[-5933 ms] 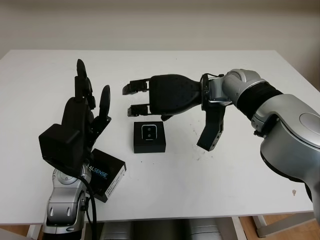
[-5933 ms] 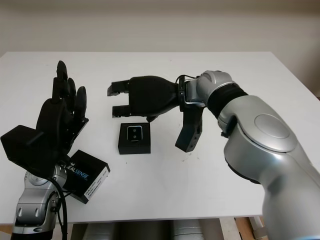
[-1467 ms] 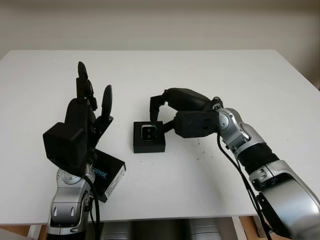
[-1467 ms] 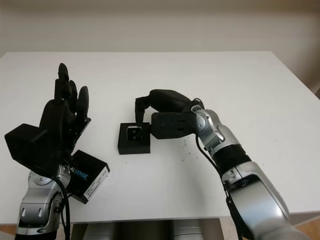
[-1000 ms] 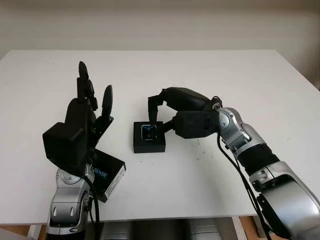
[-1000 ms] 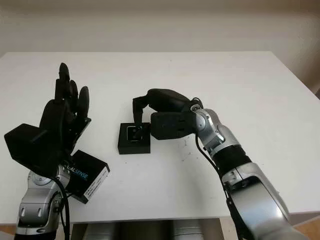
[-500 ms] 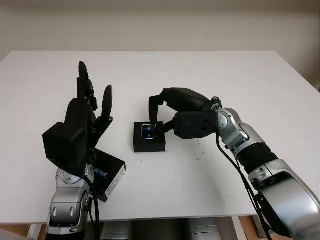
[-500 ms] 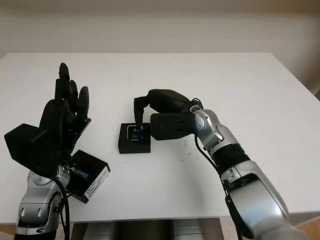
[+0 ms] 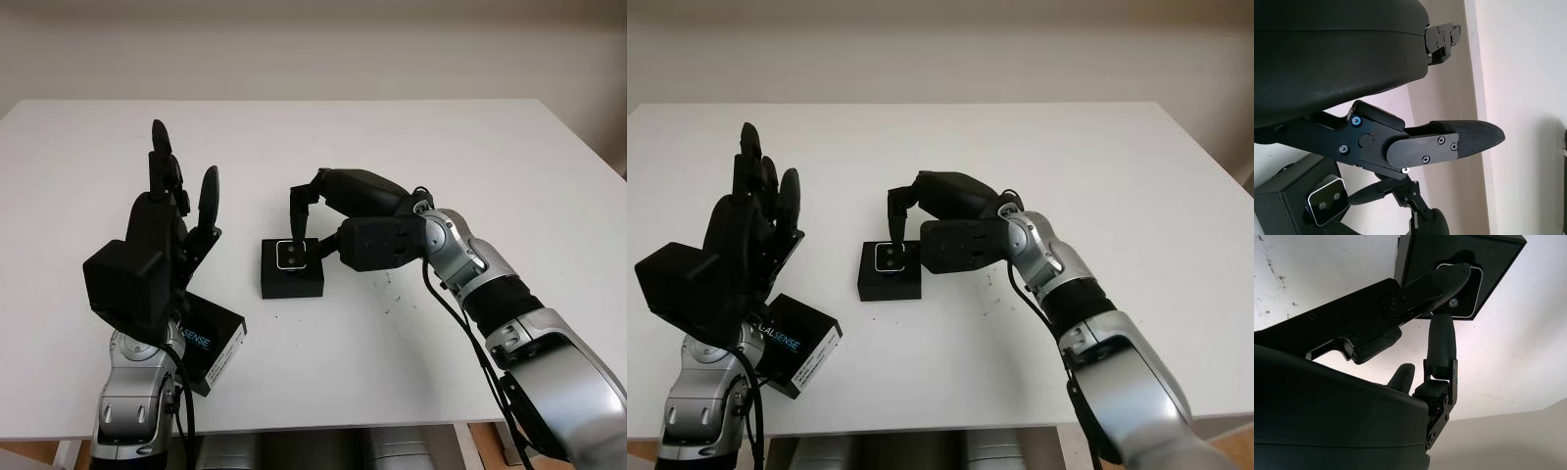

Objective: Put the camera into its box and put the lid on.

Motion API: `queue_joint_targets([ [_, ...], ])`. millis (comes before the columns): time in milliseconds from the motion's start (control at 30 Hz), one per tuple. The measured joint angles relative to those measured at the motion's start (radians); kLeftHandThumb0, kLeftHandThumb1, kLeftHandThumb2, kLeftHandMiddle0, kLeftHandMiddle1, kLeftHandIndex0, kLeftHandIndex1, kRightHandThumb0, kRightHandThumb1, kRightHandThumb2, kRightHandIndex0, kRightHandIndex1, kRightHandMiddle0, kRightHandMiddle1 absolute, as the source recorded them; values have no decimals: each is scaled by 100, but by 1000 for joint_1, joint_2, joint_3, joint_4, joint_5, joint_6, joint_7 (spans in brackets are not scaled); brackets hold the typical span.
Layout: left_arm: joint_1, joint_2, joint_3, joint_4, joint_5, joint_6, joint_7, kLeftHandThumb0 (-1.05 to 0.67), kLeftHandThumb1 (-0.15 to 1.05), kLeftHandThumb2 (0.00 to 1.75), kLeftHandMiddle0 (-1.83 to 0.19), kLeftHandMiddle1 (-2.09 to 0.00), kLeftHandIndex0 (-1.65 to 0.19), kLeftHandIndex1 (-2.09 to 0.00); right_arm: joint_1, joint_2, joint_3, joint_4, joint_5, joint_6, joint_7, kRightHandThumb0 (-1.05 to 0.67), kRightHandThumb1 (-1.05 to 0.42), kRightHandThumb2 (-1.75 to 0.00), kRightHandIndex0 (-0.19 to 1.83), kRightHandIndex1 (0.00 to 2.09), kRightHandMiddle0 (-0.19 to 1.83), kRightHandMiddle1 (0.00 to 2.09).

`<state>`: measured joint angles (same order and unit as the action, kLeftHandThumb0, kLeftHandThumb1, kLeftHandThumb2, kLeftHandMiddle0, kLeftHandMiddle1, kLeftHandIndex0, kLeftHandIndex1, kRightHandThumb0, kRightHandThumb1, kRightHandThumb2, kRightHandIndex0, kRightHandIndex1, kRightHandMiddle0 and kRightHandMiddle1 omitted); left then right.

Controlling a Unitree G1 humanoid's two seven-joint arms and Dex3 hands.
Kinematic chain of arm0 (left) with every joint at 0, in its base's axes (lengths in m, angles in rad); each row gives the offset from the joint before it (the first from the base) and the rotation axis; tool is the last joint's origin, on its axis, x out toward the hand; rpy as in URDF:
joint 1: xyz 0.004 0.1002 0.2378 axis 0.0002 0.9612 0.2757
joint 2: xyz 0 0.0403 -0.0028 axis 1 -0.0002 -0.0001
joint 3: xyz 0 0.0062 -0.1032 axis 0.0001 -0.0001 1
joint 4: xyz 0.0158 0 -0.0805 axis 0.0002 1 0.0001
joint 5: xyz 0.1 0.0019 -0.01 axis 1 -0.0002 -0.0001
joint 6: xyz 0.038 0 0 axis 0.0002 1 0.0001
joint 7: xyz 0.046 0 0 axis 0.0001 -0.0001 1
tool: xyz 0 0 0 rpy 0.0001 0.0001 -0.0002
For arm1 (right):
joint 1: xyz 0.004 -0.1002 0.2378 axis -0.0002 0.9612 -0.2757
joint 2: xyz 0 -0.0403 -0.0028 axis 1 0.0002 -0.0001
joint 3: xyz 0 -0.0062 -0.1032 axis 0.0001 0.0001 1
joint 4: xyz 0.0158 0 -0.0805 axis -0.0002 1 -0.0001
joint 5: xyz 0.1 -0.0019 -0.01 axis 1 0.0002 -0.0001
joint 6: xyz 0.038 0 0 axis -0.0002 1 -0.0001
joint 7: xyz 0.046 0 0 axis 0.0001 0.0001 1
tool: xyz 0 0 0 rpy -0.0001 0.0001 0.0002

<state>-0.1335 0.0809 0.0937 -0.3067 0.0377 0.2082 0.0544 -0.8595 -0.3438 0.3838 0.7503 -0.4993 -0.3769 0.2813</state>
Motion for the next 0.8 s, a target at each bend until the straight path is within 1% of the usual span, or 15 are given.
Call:
queue_joint_targets([
  [100, 0, 0, 0, 0, 1, 0, 0, -75, 105, 55, 19, 0, 19, 0, 0, 0, 0, 0, 0, 0, 1, -70, -86, -5, 0, 116, 43, 101],
  [233, 0, 0, 0, 0, 1, -3, 0, -74, 105, 55, 19, 0, 19, 0, 0, 0, 0, 0, 0, 0, 3, -70, -86, -5, 0, 114, 43, 101],
  [433, 0, 0, 0, -12, -2, 2, 0, -73, 105, 55, 19, 0, 19, 0, 0, 0, 0, 0, 1, 0, 7, -71, -86, -5, 0, 120, 42, 101],
  [567, 0, 0, 0, -13, -2, 2, 0, -73, 105, 55, 19, 0, 19, 0, 0, 0, 0, 0, 1, 0, 14, -71, -85, -5, -2, 119, 40, 99],
  [633, 0, 0, 0, -13, -1, 0, 0, -73, 105, 55, 19, 0, 19, 0, 0, 1, 0, 0, 1, -1, 14, -71, -85, -5, -2, 118, 37, 94],
  [800, 0, 0, 0, -13, -3, -6, -5, -75, 105, 54, 19, 0, 19, 0, 0, 1, 3, 7, -1, -13, 13, -73, -85, -6, -4, 115, 30, 73],
])
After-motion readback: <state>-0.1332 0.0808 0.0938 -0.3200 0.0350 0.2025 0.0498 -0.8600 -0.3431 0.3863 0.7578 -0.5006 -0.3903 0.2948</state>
